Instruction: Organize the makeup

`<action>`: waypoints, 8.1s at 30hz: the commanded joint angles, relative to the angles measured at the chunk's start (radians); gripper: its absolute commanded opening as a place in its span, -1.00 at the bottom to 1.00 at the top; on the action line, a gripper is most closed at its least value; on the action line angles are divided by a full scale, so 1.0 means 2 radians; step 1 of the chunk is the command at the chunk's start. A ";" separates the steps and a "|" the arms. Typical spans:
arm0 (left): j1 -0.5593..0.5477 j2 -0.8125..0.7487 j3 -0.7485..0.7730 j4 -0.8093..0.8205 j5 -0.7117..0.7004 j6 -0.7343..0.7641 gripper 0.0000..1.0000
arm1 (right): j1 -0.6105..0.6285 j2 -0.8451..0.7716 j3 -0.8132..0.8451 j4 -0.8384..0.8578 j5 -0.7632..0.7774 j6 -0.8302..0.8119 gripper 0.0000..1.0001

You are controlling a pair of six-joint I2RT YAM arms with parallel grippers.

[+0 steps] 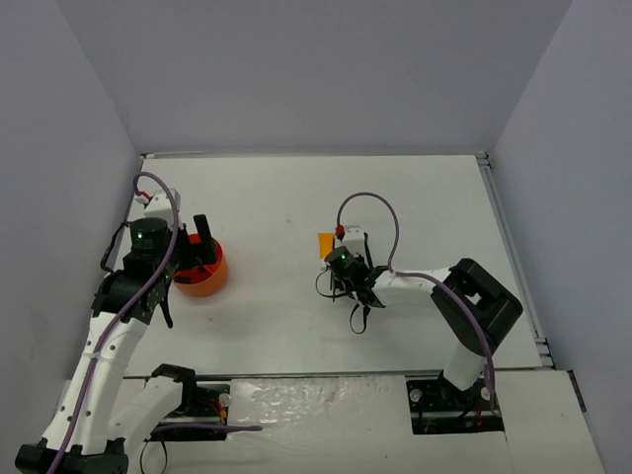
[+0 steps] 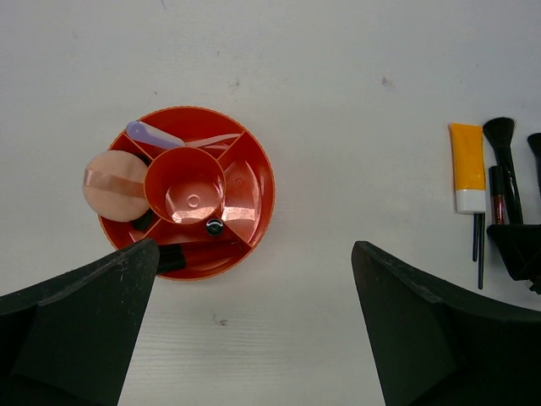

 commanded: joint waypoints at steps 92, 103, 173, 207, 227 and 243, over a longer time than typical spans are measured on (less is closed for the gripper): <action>-0.045 -0.037 -0.098 0.117 -0.273 -0.173 -1.00 | 0.004 -0.394 -0.175 0.256 -0.175 -0.205 1.00; -0.016 -0.012 -0.160 0.218 -0.262 -0.176 -1.00 | -0.011 -0.399 -0.182 0.259 -0.186 -0.199 1.00; -0.015 -0.014 -0.054 0.099 -0.197 -0.145 0.67 | -0.032 -0.360 -0.166 0.234 -0.200 -0.191 1.00; -0.063 0.009 0.065 -0.031 -0.099 -0.005 0.94 | -0.012 0.026 0.138 -0.007 -0.028 -0.074 0.75; -0.037 -0.011 0.020 -0.002 -0.073 -0.006 0.94 | 0.001 0.101 0.168 -0.009 -0.025 -0.057 0.38; -0.019 -0.007 0.014 0.005 -0.046 -0.013 0.94 | 0.009 0.092 0.179 -0.023 0.034 -0.064 0.27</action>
